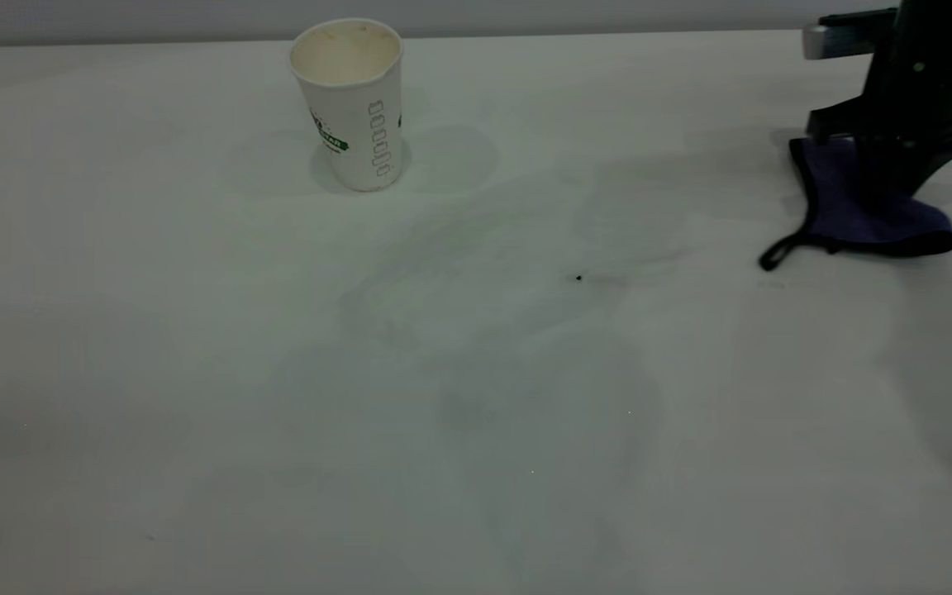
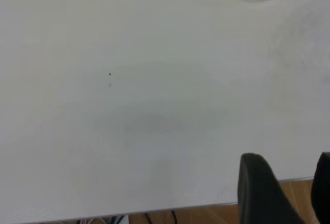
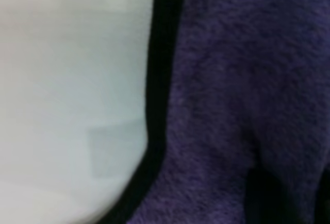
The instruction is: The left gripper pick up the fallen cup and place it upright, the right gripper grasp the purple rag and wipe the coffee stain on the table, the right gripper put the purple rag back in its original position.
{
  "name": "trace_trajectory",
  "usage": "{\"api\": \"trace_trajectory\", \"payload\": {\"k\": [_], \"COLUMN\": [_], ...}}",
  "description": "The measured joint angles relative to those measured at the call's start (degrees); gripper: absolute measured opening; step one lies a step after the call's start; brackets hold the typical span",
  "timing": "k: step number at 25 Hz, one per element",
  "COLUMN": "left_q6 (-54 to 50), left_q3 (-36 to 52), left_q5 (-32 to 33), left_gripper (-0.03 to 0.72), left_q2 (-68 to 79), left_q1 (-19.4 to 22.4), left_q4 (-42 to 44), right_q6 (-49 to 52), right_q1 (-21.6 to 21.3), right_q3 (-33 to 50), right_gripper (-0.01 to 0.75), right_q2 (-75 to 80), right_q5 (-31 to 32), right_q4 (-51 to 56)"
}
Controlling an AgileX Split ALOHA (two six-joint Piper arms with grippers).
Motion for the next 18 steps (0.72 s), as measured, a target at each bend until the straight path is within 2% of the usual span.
{"api": "trace_trajectory", "payload": {"k": [5,9,13,18], "left_q6": [0.0,0.1,0.1,0.1], "left_q3": [0.0,0.0,0.0,0.0], "left_q5": [0.0,0.0,0.0,0.0], "left_gripper": [0.317,0.317,0.317,0.317], "left_q2": [0.0,0.0,0.0,0.0], "left_q1": [0.0,0.0,0.0,0.0], "left_q4": [0.0,0.0,0.0,0.0], "right_q6": [-1.1,-2.3,-3.5,-4.0], "right_q1": [-0.3,0.1,1.3,3.9], "right_q3": [-2.0,-2.4,-2.4,0.2], "right_gripper": [0.518,0.671,0.704,0.705], "right_q2": [-8.5,-19.6,-31.0,-45.1], "right_q5": [6.1,11.4,18.6,20.5], "right_q4": [-2.7,-2.3,-2.2,-2.4]}}
